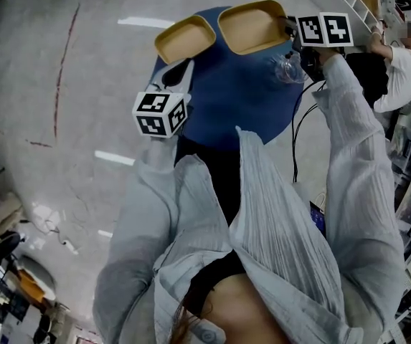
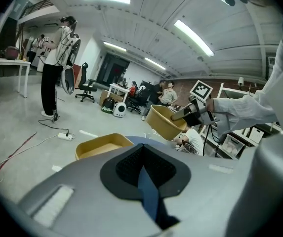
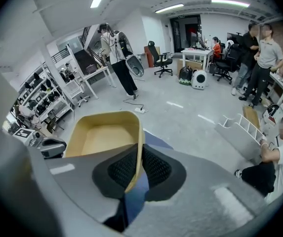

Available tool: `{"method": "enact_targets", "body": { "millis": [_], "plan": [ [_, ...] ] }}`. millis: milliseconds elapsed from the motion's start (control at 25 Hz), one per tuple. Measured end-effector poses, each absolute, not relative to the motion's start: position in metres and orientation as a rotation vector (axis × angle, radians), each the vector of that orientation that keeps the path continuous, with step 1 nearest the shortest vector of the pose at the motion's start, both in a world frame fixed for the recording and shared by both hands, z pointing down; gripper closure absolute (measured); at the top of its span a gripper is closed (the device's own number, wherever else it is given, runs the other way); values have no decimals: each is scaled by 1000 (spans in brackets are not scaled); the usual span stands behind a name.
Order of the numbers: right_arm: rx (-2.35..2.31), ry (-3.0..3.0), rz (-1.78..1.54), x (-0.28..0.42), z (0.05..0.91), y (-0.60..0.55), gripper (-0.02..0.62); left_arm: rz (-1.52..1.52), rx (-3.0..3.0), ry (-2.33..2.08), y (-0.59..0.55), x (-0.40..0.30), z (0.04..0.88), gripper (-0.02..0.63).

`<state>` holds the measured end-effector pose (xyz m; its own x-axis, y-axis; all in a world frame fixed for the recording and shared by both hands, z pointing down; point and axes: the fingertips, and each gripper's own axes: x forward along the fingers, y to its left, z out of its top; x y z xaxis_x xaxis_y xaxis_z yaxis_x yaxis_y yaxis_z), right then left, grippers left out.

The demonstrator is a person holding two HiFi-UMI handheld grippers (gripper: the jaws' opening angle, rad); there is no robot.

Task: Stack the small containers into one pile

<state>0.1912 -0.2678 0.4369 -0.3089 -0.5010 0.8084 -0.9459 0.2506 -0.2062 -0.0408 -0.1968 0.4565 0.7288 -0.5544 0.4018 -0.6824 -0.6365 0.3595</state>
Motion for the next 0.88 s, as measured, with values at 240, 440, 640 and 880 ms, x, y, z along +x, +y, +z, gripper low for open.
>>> {"method": "enact_targets", "body": {
  "millis": [240,440,640,880],
  "plan": [
    [1292,-1950,964,129,444,-262,575,376,2453,-931,-193,-83,459,591],
    [1256,-1963,987,84,462,-266,575,384,2430,-962,-188,-120,467,591],
    [1229,-1945,1025,54,486,-272,575,408,2392,-992,-184,-153,481,591],
    [1221,-1916,1026,43,508,-286,575,399,2337,-1037,-190,-178,496,591]
  ]
}}
